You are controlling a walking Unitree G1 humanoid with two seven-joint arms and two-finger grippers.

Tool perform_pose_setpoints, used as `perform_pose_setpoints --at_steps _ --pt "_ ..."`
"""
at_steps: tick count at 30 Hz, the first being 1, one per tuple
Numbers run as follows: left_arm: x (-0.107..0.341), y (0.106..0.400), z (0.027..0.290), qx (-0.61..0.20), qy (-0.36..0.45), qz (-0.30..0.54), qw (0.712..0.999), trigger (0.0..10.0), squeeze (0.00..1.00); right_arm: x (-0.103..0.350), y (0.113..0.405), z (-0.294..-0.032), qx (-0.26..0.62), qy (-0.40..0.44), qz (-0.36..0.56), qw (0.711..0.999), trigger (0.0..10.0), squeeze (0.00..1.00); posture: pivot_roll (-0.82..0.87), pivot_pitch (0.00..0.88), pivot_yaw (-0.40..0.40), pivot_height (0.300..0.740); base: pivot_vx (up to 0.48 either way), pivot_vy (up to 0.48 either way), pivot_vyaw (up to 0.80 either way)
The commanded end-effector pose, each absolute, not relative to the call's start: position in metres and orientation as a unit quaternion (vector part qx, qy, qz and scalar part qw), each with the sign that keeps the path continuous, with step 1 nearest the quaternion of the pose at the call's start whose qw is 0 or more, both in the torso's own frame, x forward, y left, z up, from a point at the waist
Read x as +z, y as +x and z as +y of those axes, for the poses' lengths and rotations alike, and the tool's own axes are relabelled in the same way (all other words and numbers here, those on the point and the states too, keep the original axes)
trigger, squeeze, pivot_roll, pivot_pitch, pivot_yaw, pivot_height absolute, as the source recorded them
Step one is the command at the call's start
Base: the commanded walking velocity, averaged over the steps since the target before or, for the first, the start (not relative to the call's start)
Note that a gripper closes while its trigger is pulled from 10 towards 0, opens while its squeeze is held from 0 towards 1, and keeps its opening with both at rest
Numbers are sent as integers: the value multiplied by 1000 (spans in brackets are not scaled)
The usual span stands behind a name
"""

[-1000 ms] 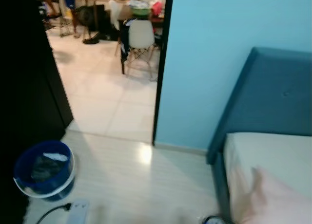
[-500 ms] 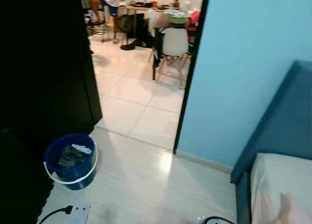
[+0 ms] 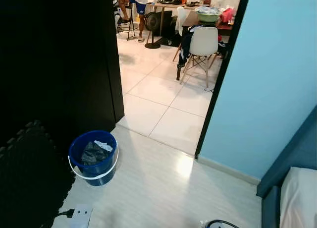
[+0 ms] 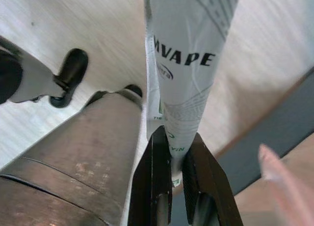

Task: Clean up the room

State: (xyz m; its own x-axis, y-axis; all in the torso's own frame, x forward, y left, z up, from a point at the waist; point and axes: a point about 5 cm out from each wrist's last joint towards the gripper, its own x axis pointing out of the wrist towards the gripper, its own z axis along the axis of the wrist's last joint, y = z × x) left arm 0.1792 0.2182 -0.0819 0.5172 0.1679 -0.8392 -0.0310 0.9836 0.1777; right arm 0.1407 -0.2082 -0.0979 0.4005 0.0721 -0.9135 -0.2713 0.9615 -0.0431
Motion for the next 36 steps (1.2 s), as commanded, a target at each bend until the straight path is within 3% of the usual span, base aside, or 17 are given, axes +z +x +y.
perform_pose_setpoints --at_steps 1,21,31,36 --pt "-84 175 220 56 74 496 863 10000 0 -97 144 -206 110 -98 531 834 10000 0 71 0 -56 740 0 0 550" --pt "-84 175 219 55 71 494 865 10000 0 -97 144 -208 103 -101 530 836 10000 0 71 0 -58 740 0 0 549" --pt "-83 176 218 59 68 483 871 10000 0 -97 144 -210 96 -115 530 835 10000 0 72 0 -59 740 441 0 0" --pt "-83 175 218 57 67 481 872 10000 0 -97 143 -209 97 -110 528 837 10000 0 70 0 -58 740 480 0 665"
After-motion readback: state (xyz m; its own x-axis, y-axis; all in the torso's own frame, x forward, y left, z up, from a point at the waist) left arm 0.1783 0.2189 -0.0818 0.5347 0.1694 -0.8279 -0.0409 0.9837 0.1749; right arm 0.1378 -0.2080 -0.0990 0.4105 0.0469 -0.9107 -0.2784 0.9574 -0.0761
